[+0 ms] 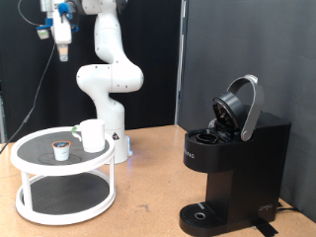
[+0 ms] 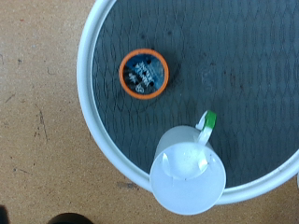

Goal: Make a cup of coffee with the keurig machine

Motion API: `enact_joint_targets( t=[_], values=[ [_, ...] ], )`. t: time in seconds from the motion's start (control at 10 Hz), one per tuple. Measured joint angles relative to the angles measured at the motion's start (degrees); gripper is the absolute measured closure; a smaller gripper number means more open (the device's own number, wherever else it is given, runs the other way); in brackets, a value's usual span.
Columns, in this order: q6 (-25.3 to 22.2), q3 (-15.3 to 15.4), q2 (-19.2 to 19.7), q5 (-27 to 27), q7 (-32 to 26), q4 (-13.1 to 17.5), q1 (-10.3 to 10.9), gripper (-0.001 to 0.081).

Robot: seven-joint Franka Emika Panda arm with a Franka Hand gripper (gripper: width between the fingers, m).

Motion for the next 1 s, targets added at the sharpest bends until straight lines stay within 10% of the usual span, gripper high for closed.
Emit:
enact_joint_targets(
  t=[1.0],
  values=[
    [10.2,-2.1,5.7,0.1,0.4,-5.4,0.0,0.0072]
  ],
)
